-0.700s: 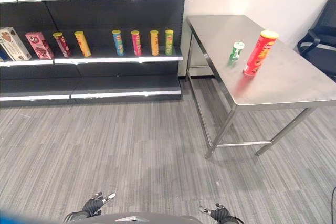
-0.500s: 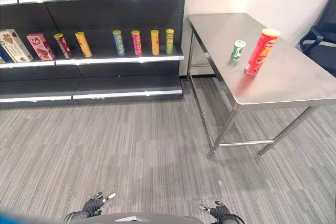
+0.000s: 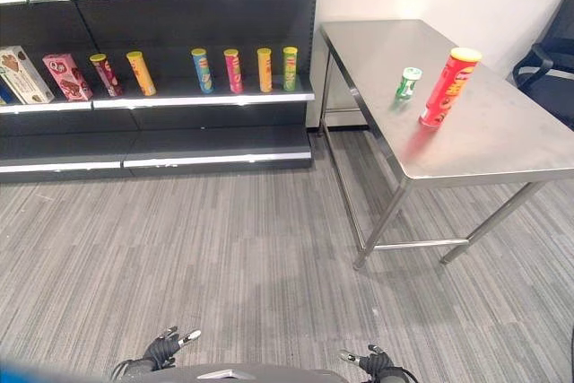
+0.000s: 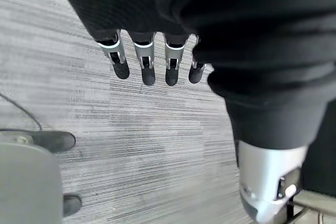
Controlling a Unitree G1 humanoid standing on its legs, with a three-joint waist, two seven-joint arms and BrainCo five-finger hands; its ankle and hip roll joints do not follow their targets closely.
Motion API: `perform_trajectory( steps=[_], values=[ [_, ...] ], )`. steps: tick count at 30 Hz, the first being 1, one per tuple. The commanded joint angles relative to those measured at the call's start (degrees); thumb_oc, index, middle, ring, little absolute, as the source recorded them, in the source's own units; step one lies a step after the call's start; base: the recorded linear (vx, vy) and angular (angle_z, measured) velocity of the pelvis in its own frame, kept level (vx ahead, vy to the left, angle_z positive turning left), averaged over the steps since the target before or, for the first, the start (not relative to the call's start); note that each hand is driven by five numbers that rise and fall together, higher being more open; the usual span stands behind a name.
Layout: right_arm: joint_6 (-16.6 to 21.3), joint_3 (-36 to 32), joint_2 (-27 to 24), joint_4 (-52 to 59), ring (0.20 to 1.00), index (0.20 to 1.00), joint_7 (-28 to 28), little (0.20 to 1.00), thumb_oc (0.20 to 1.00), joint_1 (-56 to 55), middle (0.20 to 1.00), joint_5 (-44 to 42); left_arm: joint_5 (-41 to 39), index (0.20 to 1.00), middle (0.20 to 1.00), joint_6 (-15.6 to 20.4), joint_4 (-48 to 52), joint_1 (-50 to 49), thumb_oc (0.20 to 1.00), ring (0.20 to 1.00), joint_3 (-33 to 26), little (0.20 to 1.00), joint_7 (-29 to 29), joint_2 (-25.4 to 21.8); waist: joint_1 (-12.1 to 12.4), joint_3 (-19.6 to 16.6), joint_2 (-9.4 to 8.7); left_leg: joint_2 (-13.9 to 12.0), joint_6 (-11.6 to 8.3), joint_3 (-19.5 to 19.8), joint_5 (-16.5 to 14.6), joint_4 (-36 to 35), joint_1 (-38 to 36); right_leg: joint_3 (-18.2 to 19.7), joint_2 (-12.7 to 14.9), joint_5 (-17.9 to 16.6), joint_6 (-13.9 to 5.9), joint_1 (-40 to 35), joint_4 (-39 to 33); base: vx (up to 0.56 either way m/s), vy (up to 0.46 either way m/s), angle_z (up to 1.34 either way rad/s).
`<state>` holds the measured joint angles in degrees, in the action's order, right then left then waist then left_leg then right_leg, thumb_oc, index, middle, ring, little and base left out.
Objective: Put the goods on the table back onto the shelves and tidy them up.
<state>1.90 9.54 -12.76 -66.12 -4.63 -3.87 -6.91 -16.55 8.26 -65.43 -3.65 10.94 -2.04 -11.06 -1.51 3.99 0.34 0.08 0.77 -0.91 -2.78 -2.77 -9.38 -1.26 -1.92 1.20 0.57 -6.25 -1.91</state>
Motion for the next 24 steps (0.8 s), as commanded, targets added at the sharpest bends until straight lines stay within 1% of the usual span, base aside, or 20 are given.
perform_trajectory(
  steps=[1,2,4,7,17,18,22,24],
  values=[
    [1.29,2.02,-0.97,-0.87,1.0,1.0,-0.23,1.0,1.0,2.76,1.0,-0.9,3.39,1.0,1.0,1.92,-0.67,3.41,1.0,1.0,-0.44,1.0,-0.46,-0.93,-0.72,-0.55,-3.32,-1.48,-2.73,2.61,-1.25,-1.02,0.58,1.05,6.5,1.3,-6.69,-1.56,-1.09,-0.01,0.034,0.0],
    [1.27,2.05,-1.0,-1.14,1.0,1.0,-0.22,1.0,1.0,2.88,1.0,-0.93,4.56,1.0,1.0,1.76,-1.49,3.33,1.0,1.0,-0.04,1.0,-0.54,-0.89,-0.7,-0.5,-3.21,-1.41,-2.64,2.6,-1.32,-0.91,0.69,1.08,6.64,1.3,-6.75,-1.39,-0.9,-0.01,0.031,0.0],
    [1.26,1.95,-0.85,-1.55,1.0,1.0,-0.12,1.0,1.0,2.91,1.0,-1.23,3.59,1.0,1.0,1.48,-3.17,3.21,1.0,1.0,-1.19,1.0,-0.3,-0.89,-0.59,-0.62,-3.23,-1.37,-2.59,2.66,-1.31,-1.01,0.68,0.94,6.75,1.34,-6.75,-1.38,-0.86,0.0,0.017,0.0],
    [1.1,2.17,-0.63,-1.68,1.0,1.0,0.01,1.0,1.0,2.82,1.0,-0.96,4.32,1.0,1.0,1.21,-4.88,3.0,1.0,1.0,-1.59,1.0,-0.31,-0.86,-0.47,-0.92,-3.28,-1.29,-2.54,2.57,-1.35,-1.17,0.39,0.81,6.85,1.32,-6.79,-1.7,-1.09,0.0,0.0,0.0],
    [0.98,2.78,-0.8,-1.71,1.0,1.0,-0.06,1.0,1.0,2.98,1.0,-0.1,5.4,1.0,1.0,1.24,-4.54,3.25,1.0,1.0,-1.3,1.0,-0.89,-0.91,-0.04,-0.71,-3.32,-0.7,-2.0,2.64,-1.58,-1.18,0.81,1.44,7.12,0.61,-7.24,-0.7,-1.28,0.0,0.007,0.0],
    [0.77,2.93,-1.03,-1.61,1.0,1.0,-0.09,1.0,1.0,3.29,1.0,0.36,5.38,1.0,1.0,1.3,-4.32,3.19,1.0,1.0,-1.5,1.0,-1.15,-1.07,0.24,-0.57,-3.34,-0.22,-1.59,3.06,-1.78,-0.84,1.5,2.06,7.28,0.21,-7.55,0.14,-1.25,-0.04,0.072,-0.04],
    [0.74,3.02,-1.24,-1.63,1.0,1.0,0.03,1.0,1.0,3.96,1.0,0.64,5.31,1.0,1.0,1.37,-4.57,3.21,1.0,1.0,-1.65,1.0,-1.13,-1.21,0.77,-0.17,-3.35,0.94,-0.92,4.22,-1.83,-0.12,3.09,2.68,7.65,-0.1,-7.97,1.82,-0.52,-0.03,0.075,-0.07],
    [0.69,2.91,-1.33,-1.58,1.0,1.0,0.06,1.0,1.0,4.2,1.0,0.67,5.12,1.0,1.0,1.29,-5.0,3.37,1.0,1.0,-1.9,1.0,-1.05,-1.31,0.83,0.03,-3.38,1.61,-0.36,4.75,-2.04,0.21,3.61,2.81,8.08,0.07,-8.43,3.04,1.13,-0.01,0.075,-0.03]
  ],
)
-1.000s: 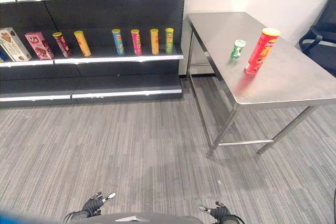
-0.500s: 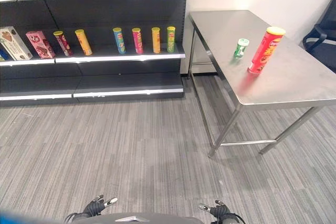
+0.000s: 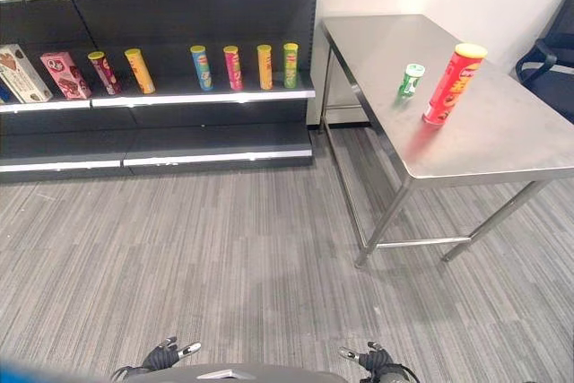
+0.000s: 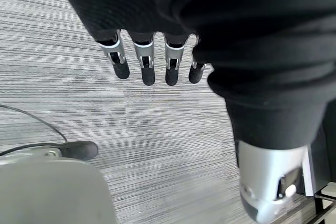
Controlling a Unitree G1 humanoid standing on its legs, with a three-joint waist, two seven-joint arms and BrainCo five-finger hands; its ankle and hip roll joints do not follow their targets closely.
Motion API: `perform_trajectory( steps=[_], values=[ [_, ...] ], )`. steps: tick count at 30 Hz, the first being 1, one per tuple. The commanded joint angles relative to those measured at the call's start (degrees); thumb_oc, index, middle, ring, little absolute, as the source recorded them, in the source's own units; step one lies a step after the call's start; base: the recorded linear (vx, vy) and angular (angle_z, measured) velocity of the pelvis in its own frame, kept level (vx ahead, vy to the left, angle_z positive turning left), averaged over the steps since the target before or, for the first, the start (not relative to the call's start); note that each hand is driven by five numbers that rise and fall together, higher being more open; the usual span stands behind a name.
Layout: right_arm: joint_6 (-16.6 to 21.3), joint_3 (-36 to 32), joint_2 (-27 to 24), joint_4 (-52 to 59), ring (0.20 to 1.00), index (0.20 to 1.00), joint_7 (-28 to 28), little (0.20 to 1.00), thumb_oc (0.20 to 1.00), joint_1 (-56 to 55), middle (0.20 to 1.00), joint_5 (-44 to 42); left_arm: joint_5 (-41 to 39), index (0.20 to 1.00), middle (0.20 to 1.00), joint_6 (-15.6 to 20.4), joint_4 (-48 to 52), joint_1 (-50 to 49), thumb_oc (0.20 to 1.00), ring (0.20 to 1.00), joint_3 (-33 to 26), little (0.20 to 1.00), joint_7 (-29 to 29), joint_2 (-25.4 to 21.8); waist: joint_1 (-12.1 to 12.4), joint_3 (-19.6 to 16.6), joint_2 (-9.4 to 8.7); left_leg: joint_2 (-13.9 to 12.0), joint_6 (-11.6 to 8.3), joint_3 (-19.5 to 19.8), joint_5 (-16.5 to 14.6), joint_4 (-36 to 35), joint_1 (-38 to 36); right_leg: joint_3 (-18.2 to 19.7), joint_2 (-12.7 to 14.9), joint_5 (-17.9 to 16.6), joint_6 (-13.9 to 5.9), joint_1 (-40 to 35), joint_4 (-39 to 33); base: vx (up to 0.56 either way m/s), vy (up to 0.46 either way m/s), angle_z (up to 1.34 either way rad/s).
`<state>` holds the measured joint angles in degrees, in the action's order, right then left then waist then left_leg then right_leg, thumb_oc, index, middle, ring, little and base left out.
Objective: Put the goods on the table back onto the shelves and tidy them up.
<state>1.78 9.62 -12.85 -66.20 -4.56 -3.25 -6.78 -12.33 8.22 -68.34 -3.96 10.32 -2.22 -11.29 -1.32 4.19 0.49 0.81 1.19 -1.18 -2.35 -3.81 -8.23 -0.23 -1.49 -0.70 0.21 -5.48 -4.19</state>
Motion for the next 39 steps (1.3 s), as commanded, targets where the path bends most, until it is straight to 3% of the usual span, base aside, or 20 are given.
perform_trajectory(
  steps=[1,3,4,7,9,11,14,16,19,23,24,27,30,31,32,33,35,36,38,39],
  values=[
    [0.8,2.83,-1.24,-1.5,1.0,1.0,-0.01,1.0,1.0,3.57,1.0,0.54,0.9,1.0,1.0,1.33,-2.1,3.69,1.0,1.0,-1.28,1.0,-0.87,-1.09,0.65,-0.2,-3.53,0.88,-0.79,5.02,-2.47,1.28,2.51,1.79,7.65,1.99,-8.09,2.33,3.45,-0.04,0.102,0.0],
    [0.66,2.63,-1.5,-1.2,1.0,1.0,0.0,1.0,1.0,4.2,1.0,0.81,0.09,1.0,1.0,1.35,-1.82,3.92,1.0,1.0,-1.66,1.0,-0.73,-1.24,0.84,0.76,-3.12,1.8,0.42,5.29,-3.05,2.16,3.09,2.53,8.09,2.99,-8.93,6.38,11.22,-0.04,0.112,-0.06],
    [0.66,2.62,-1.5,-1.2,1.0,1.0,0.0,1.0,1.0,4.2,1.0,0.81,0.09,1.0,1.0,1.35,-1.82,3.93,1.0,1.0,-1.66,1.0,-0.73,-1.24,0.88,0.72,-3.14,1.82,0.42,5.25,-3.06,2.19,3.16,2.59,8.1,3.06,-8.94,6.51,11.37,-0.02,0.122,-0.12],
    [0.8,1.46,-2.16,0.0,1.0,1.0,-0.33,1.0,1.0,4.33,1.0,-0.18,0.75,1.0,1.0,1.1,-0.82,4.47,1.0,1.0,-1.11,1.0,-0.64,-2.0,0.0,3.51,-2.96,3.22,2.33,5.26,-4.0,2.75,0.87,3.95,8.79,-4.34,-10.1,15.04,29.2,0.04,0.14,-0.15],
    [0.88,1.39,-2.36,0.07,1.0,1.0,-0.35,1.0,1.0,4.14,1.0,-0.27,1.01,1.0,1.0,1.19,-0.63,4.64,1.0,1.0,-0.86,1.0,-0.62,-2.04,-0.35,3.75,-2.67,3.13,2.33,5.59,-4.35,2.68,0.24,3.51,8.53,-3.67,-9.45,16.5,30.43,0.15,0.055,0.04],
    [1.04,1.07,-3.25,0.25,1.0,1.0,-0.4,1.0,1.0,4.14,1.0,-0.93,1.27,1.0,1.0,1.39,-0.24,5.28,1.0,1.0,-0.3,1.0,-0.62,-2.19,-1.67,3.88,-2.52,3.22,1.96,7.01,-5.85,1.73,-2.0,3.46,6.19,-2.19,-8.6,19.15,23.65,0.28,-0.023,0.07],
    [0.99,0.7,-3.75,-0.03,1.0,1.0,-0.66,1.0,1.0,4.37,1.0,-1.74,1.35,1.0,1.0,1.44,0.33,6.44,1.0,1.0,0.47,1.0,-0.75,-2.32,-3.52,4.4,-3.34,4.22,1.48,9.3,-7.85,1.45,-4.95,3.38,4.11,-5.09,-9.53,21.34,10.61,0.32,-0.072,0.0],
    [0.92,0.61,-3.57,-0.08,1.0,1.0,-0.83,1.0,1.0,4.45,1.0,-1.5,1.45,1.0,1.0,1.53,0.23,7.24,1.0,1.0,0.51,1.0,-0.89,-2.44,-4.38,4.5,-3.61,3.99,0.85,10.44,-9.29,1.45,-7.04,0.51,3.87,-6.78,-10.28,22.36,3.34,0.35,-0.093,0.28],
    [0.9,0.59,-3.77,0.46,1.0,1.0,-1.03,1.0,1.0,4.2,1.0,-0.8,1.5,1.0,1.0,1.57,0.81,7.16,1.0,1.0,0.56,1.0,-0.72,-2.39,-4.89,3.66,-3.78,3.28,0.19,10.78,-10.93,0.67,-9.86,-3.82,4.19,-8.03,-10.42,21.8,0.49,0.34,-0.137,0.34],
    [1.08,0.94,-4.01,0.46,1.0,1.0,-0.69,1.0,1.0,4.0,1.0,-0.33,2.53,1.0,1.0,1.67,0.22,6.5,1.0,1.0,0.77,1.0,-0.71,-2.02,-4.85,1.39,-3.64,1.46,-0.36,11.35,-12.69,1.1,-11.29,-5.54,3.26,-9.04,-8.55,19.62,0.77,0.31,-0.164,0.27],
    [1.3,1.03,-4.09,0.34,1.0,1.0,-0.64,1.0,1.0,4.04,1.0,-0.33,2.64,1.0,1.0,1.57,-0.21,6.44,1.0,1.0,0.71,1.0,-0.76,-1.78,-4.84,0.78,-3.29,0.39,-0.98,11.38,-11.92,2.53,-11.11,-5.7,2.73,-8.85,-7.92,19.24,1.9,0.34,-0.178,0.37],
    [1.97,1.15,-4.27,1.02,1.0,1.0,-0.81,1.0,1.0,4.26,1.0,-1.66,2.72,1.0,1.0,1.29,-1.52,6.93,1.0,1.0,1.54,1.0,-0.55,-1.5,-5.95,-1.09,-1.53,-3.18,-5.22,10.39,-4.45,7.82,-11.1,-7.35,1.12,-7.08,-6.42,16.8,3.17,0.41,-0.174,0.24],
    [2.2,1.48,-4.23,1.19,1.0,1.0,-0.51,1.0,1.0,3.97,1.0,-2.08,2.32,1.0,1.0,1.13,-1.59,7.08,1.0,1.0,1.65,1.0,-0.37,-1.37,-6.64,-1.83,-1.06,-4.46,-7.56,9.94,-0.23,12.08,-9.98,-7.28,0.1,-5.55,-5.04,14.92,2.76,0.22,-0.09,0.04],
    [2.27,1.66,-4.15,1.39,1.0,1.0,-0.41,1.0,1.0,3.57,1.0,-2.14,2.02,1.0,1.0,1.01,-1.57,7.13,1.0,1.0,1.47,1.0,-0.31,-1.32,-7.17,-2.08,-0.66,-5.62,-9.31,8.77,2.31,15.2,-9.27,-7.42,-0.74,-4.08,-4.14,13.03,2.13,0.44,-0.208,0.21],
    [2.22,1.86,-4.19,0.81,1.0,1.0,-0.46,1.0,1.0,3.15,1.0,-2.14,1.68,1.0,1.0,0.75,-1.34,7.36,1.0,1.0,1.55,1.0,-0.12,-1.19,-7.31,-1.82,-0.8,-6.93,-11.04,5.74,6.61,24.79,-4.33,-6.94,-1.43,-1.53,-2.39,9.18,0.85,0.39,-0.216,0.36],
    [2.09,1.94,-4.19,0.63,1.0,1.0,-0.44,1.0,1.0,3.11,1.0,-2.24,1.57,1.0,1.0,0.56,-1.01,7.54,1.0,1.0,1.77,1.0,0.05,-1.23,-7.29,-1.4,-1.55,-6.59,-11.06,4.88,8.9,30.1,-1.71,-6.43,-0.95,-1.0,-1.7,7.71,0.53,0.34,-0.219,0.41],
    [1.87,2.01,-4.32,-0.39,1.0,1.0,-0.76,1.0,1.0,3.49,1.0,-2.26,1.19,1.0,1.0,0.31,-0.95,7.75,1.0,1.0,1.91,1.0,-0.14,-1.14,-6.82,-0.13,-2.26,-7.0,-10.04,2.86,10.19,36.62,1.32,-5.26,-1.07,0.15,-0.72,4.94,-0.12,0.23,-0.147,0.0],
    [1.52,2.4,-4.51,-0.91,1.0,1.0,-0.83,1.0,1.0,3.73,1.0,-2.01,0.68,1.0,1.0,0.25,-0.54,7.8,1.0,1.0,2.15,1.0,0.02,-1.05,-5.56,1.48,-3.22,-7.32,-7.2,0.78,7.74,38.35,5.03,-3.92,-0.23,1.0,-0.39,2.84,-0.16,0.25,-0.11,-0.32],
    [1.37,2.38,-4.46,-1.45,1.0,1.0,-0.78,1.0,1.0,3.91,1.0,-1.67,0.91,1.0,1.0,0.36,-0.54,7.54,1.0,1.0,2.06,1.0,-0.19,-0.8,-4.44,2.46,-4.03,-7.83,-5.83,-0.83,4.19,35.82,8.1,-2.85,0.64,1.67,-0.82,1.18,-0.21,0.23,-0.02,-0.39],
    [1.29,2.28,-4.48,-1.89,1.0,1.0,-0.79,1.0,1.0,3.82,1.0,-1.26,1.33,1.0,1.0,0.32,-1.33,7.23,1.0,1.0,2.03,1.0,-0.49,-0.6,-3.46,3.43,-4.51,-8.41,-5.6,-1.6,1.12,29.67,11.42,-1.75,1.52,2.49,-1.45,-0.28,-0.12,0.22,0.071,-0.55]
  ],
)
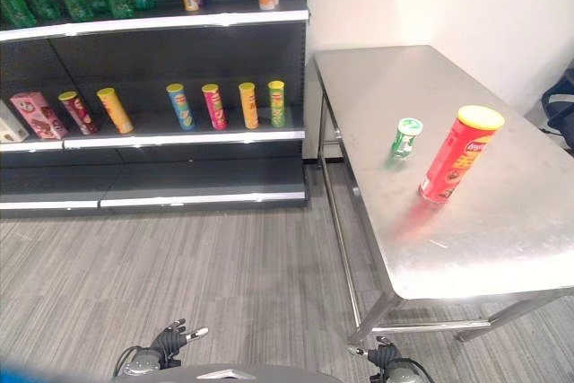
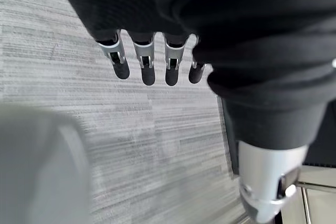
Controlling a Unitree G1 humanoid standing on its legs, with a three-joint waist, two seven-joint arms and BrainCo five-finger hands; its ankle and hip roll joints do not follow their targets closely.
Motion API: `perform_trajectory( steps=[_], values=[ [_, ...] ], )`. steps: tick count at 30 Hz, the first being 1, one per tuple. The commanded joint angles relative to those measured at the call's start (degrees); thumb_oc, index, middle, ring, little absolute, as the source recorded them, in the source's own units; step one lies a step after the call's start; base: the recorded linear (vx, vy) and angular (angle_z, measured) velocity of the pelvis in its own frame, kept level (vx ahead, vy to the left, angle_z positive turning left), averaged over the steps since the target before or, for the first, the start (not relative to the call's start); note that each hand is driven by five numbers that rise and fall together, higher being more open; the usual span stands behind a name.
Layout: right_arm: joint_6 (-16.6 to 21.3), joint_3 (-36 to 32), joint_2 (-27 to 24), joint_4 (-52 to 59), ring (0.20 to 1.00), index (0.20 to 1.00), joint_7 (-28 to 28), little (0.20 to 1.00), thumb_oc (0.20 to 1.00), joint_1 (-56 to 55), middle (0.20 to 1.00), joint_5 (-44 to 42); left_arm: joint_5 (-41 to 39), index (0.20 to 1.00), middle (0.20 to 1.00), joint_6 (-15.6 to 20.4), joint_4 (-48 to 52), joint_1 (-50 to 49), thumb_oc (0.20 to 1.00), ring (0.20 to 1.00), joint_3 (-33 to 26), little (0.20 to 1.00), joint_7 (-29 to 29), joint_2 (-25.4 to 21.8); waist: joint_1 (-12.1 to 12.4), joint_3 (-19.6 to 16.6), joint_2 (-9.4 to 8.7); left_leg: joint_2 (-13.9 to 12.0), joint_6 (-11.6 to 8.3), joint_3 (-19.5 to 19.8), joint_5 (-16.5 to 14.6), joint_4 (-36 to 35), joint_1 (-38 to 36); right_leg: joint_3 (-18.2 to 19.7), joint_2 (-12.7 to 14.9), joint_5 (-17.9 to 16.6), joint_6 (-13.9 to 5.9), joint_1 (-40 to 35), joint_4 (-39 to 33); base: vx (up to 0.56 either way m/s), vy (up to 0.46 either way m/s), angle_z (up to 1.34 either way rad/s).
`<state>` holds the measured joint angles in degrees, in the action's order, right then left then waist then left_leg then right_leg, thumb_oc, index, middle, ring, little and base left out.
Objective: Put the goods on the table back onto the shelves and tidy them up.
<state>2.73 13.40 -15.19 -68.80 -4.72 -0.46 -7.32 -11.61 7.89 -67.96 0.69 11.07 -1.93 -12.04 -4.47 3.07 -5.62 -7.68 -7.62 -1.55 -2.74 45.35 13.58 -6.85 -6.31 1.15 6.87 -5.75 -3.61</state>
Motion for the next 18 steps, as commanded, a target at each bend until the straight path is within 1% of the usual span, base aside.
perform_trajectory(
  steps=[1,2,3,4,5,6,7,8,10,11,12,13,14,15,16,18],
  values=[
    [0.29,-1.6,-2.04,0.44,1.0,1.0,-0.7,1.0,1.0,0.94,1.0,-0.64,0.67,1.0,1.0,0.67,-1.86,2.32,1.0,1.0,1.32,1.0,-0.85,0.18,-0.09,4.41,1.44,0.2,3.05,-0.83,1.62,-23.83,-8.96,5.18,6.71,0.99,-8.27,-0.16,-0.67,0.21,0.095,-0.42],
    [0.34,-1.66,-2.02,0.2,1.0,1.0,-0.82,1.0,1.0,0.86,1.0,-0.48,0.75,1.0,1.0,0.73,-2.14,2.21,1.0,1.0,1.42,1.0,-0.93,0.26,0.4,4.73,1.52,0.49,2.78,-0.02,1.76,-28.15,-8.96,5.78,6.78,1.35,-8.54,-0.94,-0.83,0.16,0.089,-0.31],
    [0.32,-1.64,-1.98,-0.21,1.0,1.0,-0.89,1.0,1.0,0.82,1.0,-0.23,0.75,1.0,1.0,0.84,-2.36,2.04,1.0,1.0,1.38,1.0,-1.07,0.36,0.84,4.83,1.77,1.0,2.43,1.37,2.52,-32.65,-8.69,6.32,6.72,1.76,-8.77,-1.62,-1.07,0.19,0.103,-0.45],
    [0.32,-1.67,-1.93,-0.59,1.0,1.0,-0.95,1.0,1.0,0.71,1.0,0.02,0.5,1.0,1.0,1.11,-2.47,1.78,1.0,1.0,1.3,1.0,-1.16,0.49,1.71,5.23,2.15,1.48,2.22,4.4,4.93,-36.78,-7.18,7.52,6.26,2.24,-8.94,-2.76,-1.29,0.22,0.106,-0.58],
    [0.35,-1.7,-1.83,-0.63,1.0,1.0,-1.0,1.0,1.0,0.63,1.0,0.2,0.46,1.0,1.0,1.13,-2.48,1.74,1.0,1.0,1.4,1.0,-1.13,0.62,2.09,5.03,2.77,1.48,1.76,6.9,7.1,-40.74,-6.2,8.34,5.69,2.55,-9.04,-3.15,-1.27,0.16,0.069,-0.63],
    [0.35,-1.7,-1.84,-0.62,1.0,1.0,-1.0,1.0,1.0,0.6,1.0,0.2,0.46,1.0,1.0,1.14,-2.48,1.73,1.0,1.0,1.41,1.0,-1.13,0.63,2.13,5.23,2.7,1.5,1.75,6.83,7.26,-41.15,-6.68,8.36,5.76,2.62,-9.03,-3.43,-1.3,0.21,0.089,-0.81],
    [0.44,-1.78,-1.85,-1.05,1.0,1.0,-1.06,1.0,1.0,0.44,1.0,0.32,0.2,1.0,1.0,1.41,-2.55,1.54,1.0,1.0,1.4,1.0,-1.29,0.69,2.82,5.67,3.5,2.09,0.89,12.25,9.44,-47.01,-5.35,10.95,4.92,3.49,-8.89,-4.4,-1.08,0.22,0.096,-0.97],
    [0.42,-1.93,-1.87,-1.24,1.0,1.0,-1.17,1.0,1.0,0.41,1.0,0.41,0.13,1.0,1.0,1.49,-2.73,1.55,1.0,1.0,1.42,1.0,-1.29,0.68,3.0,5.84,3.81,2.53,0.36,14.31,10.03,-48.94,-4.29,12.35,4.48,3.87,-8.84,-4.62,-0.82,0.29,0.149,-1.13],
    [0.23,-2.11,-1.87,-1.51,1.0,1.0,-1.02,1.0,1.0,0.48,1.0,0.73,0.17,1.0,1.0,1.6,-3.05,1.49,1.0,1.0,1.03,1.0,-1.48,0.66,3.18,6.04,4.08,3.03,-0.02,15.67,10.67,-49.24,-2.88,14.9,4.32,4.76,-9.16,-5.54,-0.44,0.19,0.135,-0.91],
    [0.22,-2.11,-1.87,-1.5,1.0,1.0,-1.02,1.0,1.0,0.47,1.0,0.73,0.17,1.0,1.0,1.6,-3.06,1.49,1.0,1.0,1.03,1.0,-1.48,0.66,3.32,6.1,4.02,3.04,0.01,15.51,10.62,-49.24,-3.01,15.04,4.39,4.79,-9.17,-5.6,-0.43,0.17,0.152,-0.73],
    [-0.01,-1.96,-1.86,-1.8,1.0,1.0,-0.78,1.0,1.0,0.57,1.0,1.42,0.25,1.0,1.0,1.62,-3.32,1.22,1.0,1.0,0.6,1.0,-1.41,0.85,3.64,5.74,4.39,3.34,0.12,16.82,10.32,-49.38,-3.71,17.11,4.41,5.18,-9.53,-6.06,-0.09,0.17,0.174,-1.11],
    [-0.1,-1.97,-1.71,-1.76,1.0,1.0,-0.49,1.0,1.0,0.5,1.0,1.74,0.31,1.0,1.0,1.63,-3.51,0.99,1.0,1.0,0.3,1.0,-1.35,0.86,3.95,5.41,4.82,3.21,-0.08,17.38,11.21,-49.28,-4.41,18.06,4.55,5.46,-9.7,-6.31,0.21,0.31,0.343,-1.63],
    [-0.26,-1.95,-1.44,-1.98,1.0,1.0,-0.17,1.0,1.0,0.34,1.0,2.23,0.46,1.0,1.0,1.89,-3.56,0.56,1.0,1.0,-0.03,1.0,-1.55,0.67,4.34,4.6,4.98,3.33,0.33,16.93,11.27,-48.94,-5.86,19.15,5.86,5.46,-10.52,-6.29,0.52,0.29,0.357,-1.69],
    [-0.28,-2.0,-1.33,-1.95,1.0,1.0,-0.03,1.0,1.0,0.37,1.0,2.34,0.6,1.0,1.0,1.99,-3.52,0.5,1.0,1.0,-0.03,1.0,-1.57,0.53,4.51,4.29,4.79,3.35,0.54,15.57,10.95,-48.69,-6.36,19.55,6.93,5.4,-11.14,-6.31,0.5,0.34,0.474,-1.53],
    [-0.4,-2.27,-0.99,-1.71,1.0,1.0,0.36,1.0,1.0,0.08,1.0,2.18,0.95,1.0,1.0,2.2,-3.17,0.32,1.0,1.0,0.09,1.0,-1.55,0.08,4.26,3.46,4.33,3.99,1.66,12.93,9.48,-47.6,-7.16,20.41,9.66,4.89,-12.94,-5.52,1.01,0.24,0.388,-1.23],
    [-0.57,-2.58,-0.73,-1.39,1.0,1.0,0.64,1.0,1.0,0.06,1.0,1.79,1.27,1.0,1.0,2.29,-2.67,0.7,1.0,1.0,0.33,1.0,-1.61,-0.53,3.86,2.86,3.97,4.87,2.72,10.77,8.18,-46.88,-7.42,21.09,11.59,4.81,-14.26,-4.21,1.95,0.14,0.283,-0.63]
  ],
)
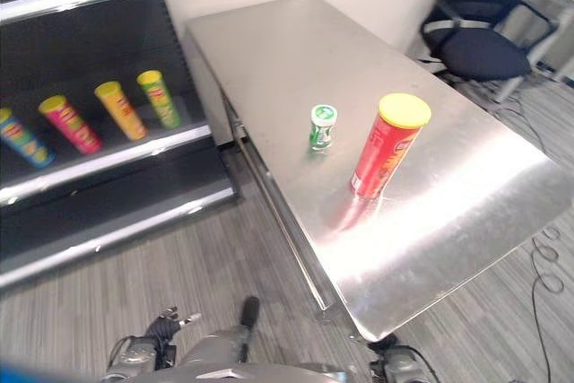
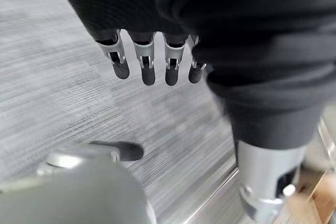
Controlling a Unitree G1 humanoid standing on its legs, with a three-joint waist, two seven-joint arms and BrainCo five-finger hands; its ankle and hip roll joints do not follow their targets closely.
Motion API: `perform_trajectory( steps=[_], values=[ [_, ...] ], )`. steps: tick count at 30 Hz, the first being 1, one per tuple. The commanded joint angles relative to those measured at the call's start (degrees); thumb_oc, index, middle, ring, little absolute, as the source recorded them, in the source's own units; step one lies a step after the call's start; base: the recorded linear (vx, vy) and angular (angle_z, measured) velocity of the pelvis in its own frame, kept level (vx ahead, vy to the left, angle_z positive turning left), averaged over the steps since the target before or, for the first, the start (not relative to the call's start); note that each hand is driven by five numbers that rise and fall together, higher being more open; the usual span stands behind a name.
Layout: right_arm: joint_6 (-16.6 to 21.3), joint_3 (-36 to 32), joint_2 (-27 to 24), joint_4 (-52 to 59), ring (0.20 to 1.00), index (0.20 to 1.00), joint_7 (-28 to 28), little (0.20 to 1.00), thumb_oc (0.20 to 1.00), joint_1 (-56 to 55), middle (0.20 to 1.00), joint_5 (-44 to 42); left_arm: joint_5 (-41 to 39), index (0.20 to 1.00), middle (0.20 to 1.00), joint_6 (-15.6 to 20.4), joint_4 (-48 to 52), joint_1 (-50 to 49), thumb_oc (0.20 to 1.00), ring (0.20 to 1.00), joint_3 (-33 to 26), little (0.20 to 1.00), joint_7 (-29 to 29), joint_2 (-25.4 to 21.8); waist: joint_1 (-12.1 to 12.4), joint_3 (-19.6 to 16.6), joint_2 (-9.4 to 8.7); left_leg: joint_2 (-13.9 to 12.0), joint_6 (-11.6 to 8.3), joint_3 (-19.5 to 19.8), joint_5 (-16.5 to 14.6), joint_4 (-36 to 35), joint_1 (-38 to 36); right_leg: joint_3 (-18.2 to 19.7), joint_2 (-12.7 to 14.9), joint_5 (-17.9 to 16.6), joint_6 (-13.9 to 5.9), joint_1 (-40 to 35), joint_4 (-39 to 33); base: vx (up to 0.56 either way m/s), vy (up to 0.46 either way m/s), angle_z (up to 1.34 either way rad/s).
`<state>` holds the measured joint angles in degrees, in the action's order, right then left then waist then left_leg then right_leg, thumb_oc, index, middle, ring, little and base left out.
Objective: Put the goods on the table back onto the shelves and tidy them up.
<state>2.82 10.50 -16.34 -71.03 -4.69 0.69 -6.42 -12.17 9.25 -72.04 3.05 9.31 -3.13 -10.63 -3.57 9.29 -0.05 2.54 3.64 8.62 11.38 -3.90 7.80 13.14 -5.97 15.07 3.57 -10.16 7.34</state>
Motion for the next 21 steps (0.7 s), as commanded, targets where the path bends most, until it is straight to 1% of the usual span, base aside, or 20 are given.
perform_trajectory(
  steps=[1,3,5,7,9,10,11,12,13,14,15,16,17,18,19,20,21],
  values=[
    [-0.67,0.32,0.43,0.84,1.0,1.0,0.62,1.0,1.0,-1.1,1.0,0.89,1.84,1.0,1.0,0.93,1.4,-1.67,1.0,1.0,2.1,1.0,-0.4,-1.96,3.01,-3.39,-1.64,-5.32,-8.51,0.54,-5.98,2.41,-1.6,1.16,11.3,-9.07,-10.98,0.25,-8.99,0.07,0.181,-0.12],
    [-0.67,-0.12,0.64,1.01,1.0,1.0,0.64,1.0,1.0,-1.08,1.0,0.47,2.29,1.0,1.0,0.89,2.13,-0.97,1.0,1.0,2.36,1.0,-0.53,-2.53,2.28,-3.89,-1.83,-4.44,-7.32,-1.38,-7.28,2.57,-1.99,1.8,12.61,-9.34,-12.15,1.87,-7.75,0.07,0.204,-0.39],
    [-0.72,-0.3,0.81,1.38,1.0,1.0,0.59,1.0,1.0,-0.89,1.0,0.27,2.35,1.0,1.0,0.95,2.85,-0.36,1.0,1.0,2.65,1.0,-0.67,-3.1,1.73,-3.88,-1.9,-3.85,-6.3,-3.34,-8.21,2.53,-2.42,2.24,13.23,-9.96,-13.07,3.68,-6.24,0.06,0.223,-0.04],
    [-0.76,-0.64,1.17,1.18,1.0,1.0,0.63,1.0,1.0,-0.74,1.0,0.03,2.44,1.0,1.0,0.9,3.22,0.19,1.0,1.0,2.76,1.0,-0.73,-3.38,1.29,-3.99,-1.93,-3.39,-5.28,-5.32,-9.31,2.21,-3.19,1.5,13.66,-10.73,-13.87,5.37,-4.61,0.05,0.197,-0.26],
    [-0.75,-0.72,1.36,1.32,1.0,1.0,0.81,1.0,1.0,-0.99,1.0,0.15,2.48,1.0,1.0,0.9,3.51,0.39,1.0,1.0,2.87,1.0,-0.69,-3.52,0.99,-3.95,-1.86,-2.94,-4.32,-6.32,-10.39,2.44,-3.94,0.21,14.09,-11.55,-14.25,6.69,-1.86,0.08,0.169,-0.62],
    [-0.79,-0.72,1.49,1.3,1.0,1.0,0.82,1.0,1.0,-1.13,1.0,0.33,2.43,1.0,1.0,0.88,3.63,0.45,1.0,1.0,2.76,1.0,-0.67,-3.59,0.92,-3.81,-1.79,-2.85,-4.03,-6.78,-10.84,2.3,-4.56,-0.87,14.27,-11.9,-14.43,7.38,-0.28,0.07,0.156,-0.04],
    [-0.84,-0.78,1.55,1.47,1.0,1.0,0.75,1.0,1.0,-1.16,1.0,0.49,2.23,1.0,1.0,0.77,3.82,0.77,1.0,1.0,2.74,1.0,-0.66,-3.59,0.92,-3.0,-1.74,-2.94,-3.55,-8.07,-11.56,2.65,-5.37,-4.77,14.97,-14.38,-14.73,9.6,3.91,0.04,0.129,-0.09],
    [-0.89,-0.8,1.67,1.43,1.0,1.0,0.7,1.0,1.0,-1.14,1.0,0.45,2.15,1.0,1.0,0.72,3.98,0.88,1.0,1.0,2.74,1.0,-0.65,-3.58,0.86,-2.62,-1.54,-3.08,-3.41,-8.68,-11.95,2.7,-5.89,-7.15,15.29,-14.67,-14.64,10.37,5.31,0.02,0.084,-0.26],
    [-0.89,-0.8,1.67,1.43,1.0,1.0,0.7,1.0,1.0,-1.14,1.0,0.45,2.15,1.0,1.0,0.72,3.98,0.88,1.0,1.0,2.74,1.0,-0.65,-3.57,0.83,-2.58,-1.54,-3.07,-3.42,-8.64,-11.96,2.71,-5.93,-7.19,15.29,-14.64,-14.63,10.33,5.34,0.01,0.058,-0.82],
    [-0.78,-0.89,1.81,1.36,1.0,1.0,0.64,1.0,1.0,-1.28,1.0,0.58,2.06,1.0,1.0,0.64,4.09,0.9,1.0,1.0,2.67,1.0,-0.65,-3.53,0.88,-2.44,-1.38,-3.19,-3.33,-9.37,-12.48,2.77,-6.41,-9.82,15.72,-14.72,-14.28,10.63,5.82,0.04,0.051,-0.64],
    [-0.75,-0.78,2.02,1.37,1.0,1.0,0.55,1.0,1.0,-1.68,1.0,0.78,2.03,1.0,1.0,0.6,3.99,0.62,1.0,1.0,2.38,1.0,-0.68,-3.43,1.01,-2.68,-1.61,-3.29,-3.61,-10.8,-13.47,2.17,-8.05,-14.95,15.68,-13.43,-13.74,10.74,2.12,0.06,-0.002,-0.74],
    [-1.11,-0.6,1.85,0.19,1.0,1.0,0.04,1.0,1.0,-1.16,1.0,1.3,3.38,1.0,1.0,-0.1,3.26,1.14,1.0,1.0,2.94,1.0,-0.7,-3.87,1.0,-3.06,-2.38,-3.36,-3.95,-11.94,-13.38,3.2,-6.95,-18.04,15.73,-13.09,-13.18,9.6,-4.07,0.07,-0.046,-0.55],
    [-0.95,-0.5,2.25,-0.02,1.0,1.0,0.5,1.0,1.0,-1.89,1.0,0.87,3.24,1.0,1.0,0.12,3.13,0.85,1.0,1.0,2.94,1.0,-0.6,-3.83,0.97,-3.03,-2.86,-3.11,-3.86,-11.57,-13.69,3.73,-6.93,-16.63,15.27,-13.18,-12.43,9.42,-4.98,0.04,-0.064,-0.56],
    [-0.95,-0.5,2.25,-0.02,1.0,1.0,0.5,1.0,1.0,-1.89,1.0,0.87,3.24,1.0,1.0,0.12,3.13,0.85,1.0,1.0,2.94,1.0,-0.6,-3.83,0.97,-3.03,-2.86,-3.11,-3.86,-11.57,-13.69,3.73,-6.94,-16.63,15.27,-13.18,-12.43,9.42,-4.98,0.1,-0.057,-0.25],
    [-1.13,-1.21,1.91,-0.87,1.0,1.0,0.65,1.0,1.0,-2.85,1.0,0.58,2.72,1.0,1.0,0.41,3.0,0.27,1.0,1.0,2.44,1.0,-0.24,-3.28,1.01,-3.71,-3.16,-3.59,-4.29,-12.31,-14.07,3.11,-7.69,-16.04,14.88,-14.0,-12.26,8.5,-7.51,0.08,-0.047,0.02],
    [-1.13,-1.22,1.9,-0.87,1.0,1.0,0.65,1.0,1.0,-2.86,1.0,0.58,2.72,1.0,1.0,0.41,2.99,0.27,1.0,1.0,2.44,1.0,-0.24,-3.27,1.06,-3.65,-3.14,-3.61,-4.3,-12.34,-14.07,3.04,-7.81,-16.01,14.86,-14.04,-12.25,8.4,-7.58,0.13,-0.074,0.04],
    [-1.03,-2.23,1.43,-1.59,1.0,1.0,0.46,1.0,1.0,-3.31,1.0,-0.06,2.73,1.0,1.0,0.69,2.83,-0.08,1.0,1.0,2.29,1.0,-0.13,-2.77,0.72,-4.19,-3.2,-3.82,-4.65,-12.62,-14.35,2.59,-8.8,-15.97,14.61,-14.41,-12.32,7.09,-10.06,0.08,-0.04,-0.04]
  ],
)
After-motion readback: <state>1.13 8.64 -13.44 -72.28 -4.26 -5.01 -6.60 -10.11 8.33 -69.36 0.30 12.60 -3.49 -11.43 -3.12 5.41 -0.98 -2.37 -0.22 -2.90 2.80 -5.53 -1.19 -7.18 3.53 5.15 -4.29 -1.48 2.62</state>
